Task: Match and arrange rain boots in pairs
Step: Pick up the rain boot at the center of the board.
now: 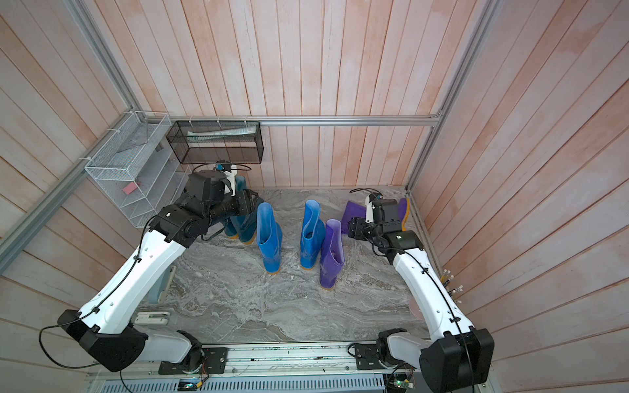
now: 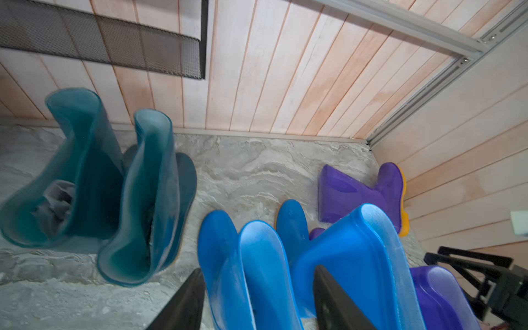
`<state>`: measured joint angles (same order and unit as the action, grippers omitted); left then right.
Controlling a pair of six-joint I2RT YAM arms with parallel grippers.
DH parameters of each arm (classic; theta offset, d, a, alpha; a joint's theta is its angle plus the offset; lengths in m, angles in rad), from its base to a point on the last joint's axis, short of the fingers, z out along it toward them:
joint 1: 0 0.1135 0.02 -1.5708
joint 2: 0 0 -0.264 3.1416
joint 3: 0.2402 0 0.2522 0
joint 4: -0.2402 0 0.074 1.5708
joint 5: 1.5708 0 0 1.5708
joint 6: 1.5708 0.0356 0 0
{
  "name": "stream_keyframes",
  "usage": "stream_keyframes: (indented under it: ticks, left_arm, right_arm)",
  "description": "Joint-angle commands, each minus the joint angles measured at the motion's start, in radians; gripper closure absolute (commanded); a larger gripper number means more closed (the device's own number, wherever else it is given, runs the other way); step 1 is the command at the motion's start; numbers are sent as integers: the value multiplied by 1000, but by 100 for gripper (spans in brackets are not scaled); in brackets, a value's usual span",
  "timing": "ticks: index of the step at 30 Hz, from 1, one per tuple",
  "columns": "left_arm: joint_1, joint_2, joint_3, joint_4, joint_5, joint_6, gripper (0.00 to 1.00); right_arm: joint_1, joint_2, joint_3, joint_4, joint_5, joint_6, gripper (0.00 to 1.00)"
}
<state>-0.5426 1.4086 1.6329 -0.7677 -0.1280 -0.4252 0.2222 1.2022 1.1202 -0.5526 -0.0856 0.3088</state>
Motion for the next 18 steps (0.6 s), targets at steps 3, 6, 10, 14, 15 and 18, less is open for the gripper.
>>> stream_keyframes:
  ticks: [3, 6, 10, 14, 15, 18]
  left_arm:
    - [-66, 1, -39, 7, -57, -85, 32]
    - [-83, 14, -54, -8, -87, -102, 31]
    - [-95, 44, -51, -30, -116, -103, 28]
    - [-108, 81, -42, -54, -134, -97, 26]
    - [-111, 91, -39, -61, -136, -93, 26]
    - [-122, 116, -27, -84, -150, -89, 26]
  right_arm:
    - [6, 0, 27, 5, -18, -10, 25]
    - [5, -6, 23, 2, -18, -10, 24]
    - [5, -15, 17, -2, -16, -10, 24]
    - [6, -22, 10, -3, -12, -8, 24]
    - [5, -23, 8, -5, -11, -9, 24]
    - [5, -27, 6, -8, -8, -8, 24]
